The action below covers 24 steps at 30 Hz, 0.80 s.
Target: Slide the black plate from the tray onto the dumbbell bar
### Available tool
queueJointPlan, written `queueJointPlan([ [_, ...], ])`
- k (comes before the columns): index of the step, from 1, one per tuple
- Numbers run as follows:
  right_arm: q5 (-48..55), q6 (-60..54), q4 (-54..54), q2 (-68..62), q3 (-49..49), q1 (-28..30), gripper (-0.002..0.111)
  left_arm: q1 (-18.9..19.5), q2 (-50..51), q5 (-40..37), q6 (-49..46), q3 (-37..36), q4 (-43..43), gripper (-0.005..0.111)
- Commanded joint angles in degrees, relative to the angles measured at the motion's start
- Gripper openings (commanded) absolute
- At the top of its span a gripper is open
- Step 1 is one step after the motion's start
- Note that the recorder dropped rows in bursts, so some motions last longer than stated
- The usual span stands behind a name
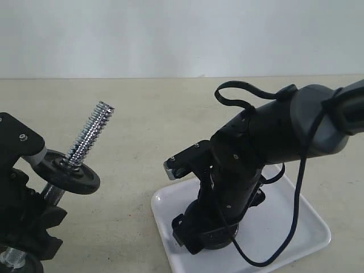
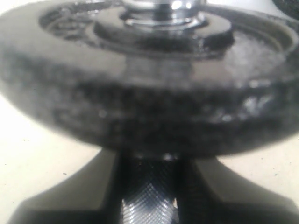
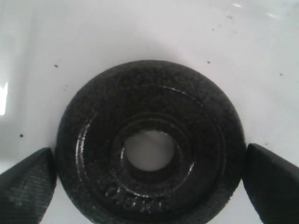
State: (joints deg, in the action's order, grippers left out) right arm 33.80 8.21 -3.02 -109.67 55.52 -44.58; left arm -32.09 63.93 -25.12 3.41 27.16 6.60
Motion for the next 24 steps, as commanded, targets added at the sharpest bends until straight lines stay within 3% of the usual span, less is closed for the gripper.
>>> queueJointPlan([
  [1,7.73,-0.66,0.84,-4.89,-3.39,0.04,0.105,-0.45,-1.53,19.43,1.21,2.25,-0.17,0.004],
  [24,1.78,0.84,3.77,-4.89,-3.39,0.04,0.105,-0.45,-1.53,19.1,1.21,2.25,-0.17,0.004],
])
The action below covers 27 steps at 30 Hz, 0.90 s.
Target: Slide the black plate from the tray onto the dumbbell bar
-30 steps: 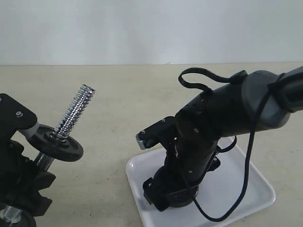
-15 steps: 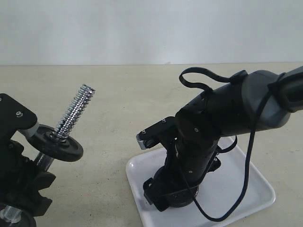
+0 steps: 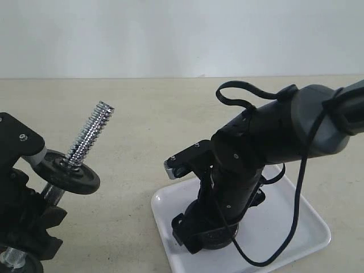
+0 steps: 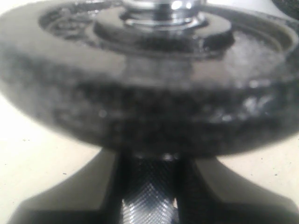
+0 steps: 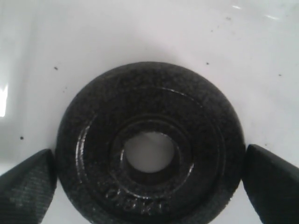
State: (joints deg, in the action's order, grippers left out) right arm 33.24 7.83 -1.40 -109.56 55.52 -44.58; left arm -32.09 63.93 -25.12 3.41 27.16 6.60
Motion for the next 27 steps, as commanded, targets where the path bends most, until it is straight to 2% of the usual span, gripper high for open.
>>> queueJointPlan([
  [1,2.34,1.23,2.15,-5.0,-3.39,0.04,0.105,-0.45,-1.53,19.1,1.21,2.25,-0.17,0.004],
  [26,-2.11,2.32,4.13,-5.0,-3.39,0.04,0.105,-0.45,-1.53,19.1,1.21,2.25,-0.17,0.004],
  [27,-2.24,2.08,4.13,-5.0,-3.39,0.04,0.102,-0.45,-1.53,19.1,1.21,2.25,-0.17,0.004],
])
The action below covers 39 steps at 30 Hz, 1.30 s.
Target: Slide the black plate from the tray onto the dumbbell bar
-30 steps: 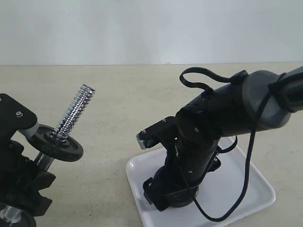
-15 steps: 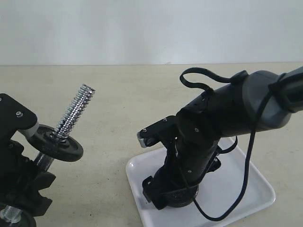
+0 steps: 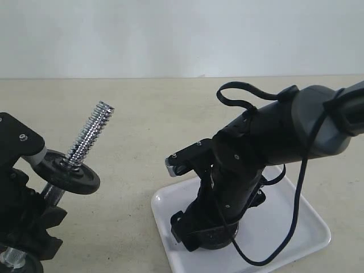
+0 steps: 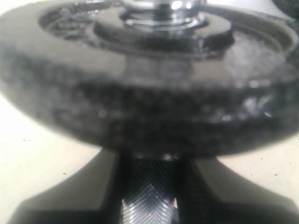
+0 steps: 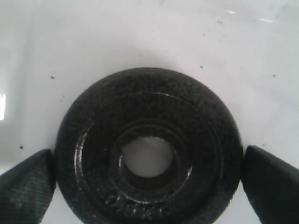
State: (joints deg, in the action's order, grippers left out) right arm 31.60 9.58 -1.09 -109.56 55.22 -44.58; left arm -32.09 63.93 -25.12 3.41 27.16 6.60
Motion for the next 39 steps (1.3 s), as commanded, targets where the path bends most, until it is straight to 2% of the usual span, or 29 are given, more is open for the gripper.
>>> queueJointPlan([
  [1,-0.6,0.35,3.82,-5.0,-3.09,0.04,0.098,-0.45,-1.53,19.1,1.21,2.25,-0.17,0.004],
  [3,-0.6,0.35,3.82,-5.0,-3.09,0.04,0.079,-0.45,-1.53,19.1,1.21,2.25,-0.17,0.004],
  [5,-0.6,0.5,3.82,-5.0,-3.09,0.04,0.041,-0.45,-1.53,19.1,1.21,2.25,-0.17,0.004],
  [7,-0.6,2.04,4.07,-5.0,-3.09,0.04,0.013,-0.45,-1.53,19.1,1.21,2.25,-0.17,0.004],
  [8,-0.6,2.3,4.07,-5.0,-3.09,0.04,0.003,-0.45,-1.53,19.1,1.21,2.25,-0.17,0.004],
  [9,-0.6,2.55,4.19,-5.0,-3.09,0.04,0.0,-0.45,-1.53,19.1,1.21,2.25,-0.17,0.004],
  [25,-4.84,2.95,4.19,-5.0,-3.09,0.04,0.0,-0.45,-1.53,19.1,1.21,2.25,-0.17,0.004],
  [39,-4.14,2.95,4.19,-2.24,-3.09,0.04,0.0,-0.45,-1.53,18.89,0.6,2.25,0.46,0.004],
])
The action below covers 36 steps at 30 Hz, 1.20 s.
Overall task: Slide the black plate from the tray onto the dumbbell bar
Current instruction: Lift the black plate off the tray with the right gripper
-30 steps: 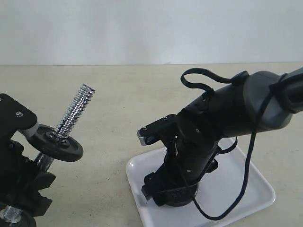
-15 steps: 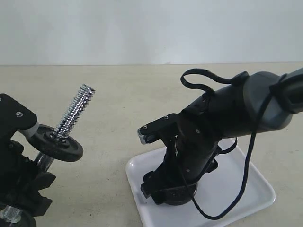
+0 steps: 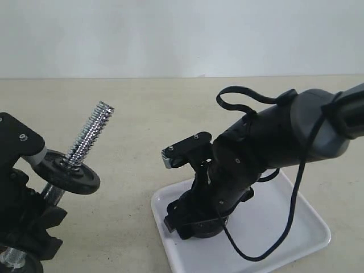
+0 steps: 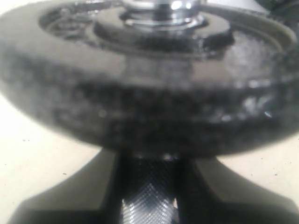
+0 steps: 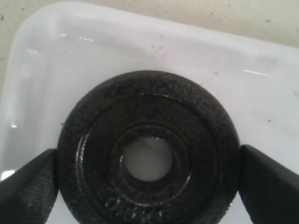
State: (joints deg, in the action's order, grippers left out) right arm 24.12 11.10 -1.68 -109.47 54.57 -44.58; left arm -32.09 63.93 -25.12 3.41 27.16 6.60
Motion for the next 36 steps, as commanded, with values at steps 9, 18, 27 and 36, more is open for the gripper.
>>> queueJointPlan([
  [9,5.52,1.42,4.46,2.11,-2.43,0.04,0.0,-0.45,-1.53,17.73,0.6,2.25,0.47,0.004],
  [18,6.46,1.55,4.01,5.35,-2.43,0.04,0.0,-0.45,-1.53,16.49,-0.04,2.25,0.47,0.004],
  [27,7.13,1.55,3.9,7.83,-2.43,0.04,0.0,-0.45,-1.53,16.49,-0.04,2.25,0.47,0.004],
  [36,6.94,1.45,3.4,12.72,-2.43,0.04,0.0,-0.45,-1.53,16.12,-0.04,2.25,0.47,0.004],
])
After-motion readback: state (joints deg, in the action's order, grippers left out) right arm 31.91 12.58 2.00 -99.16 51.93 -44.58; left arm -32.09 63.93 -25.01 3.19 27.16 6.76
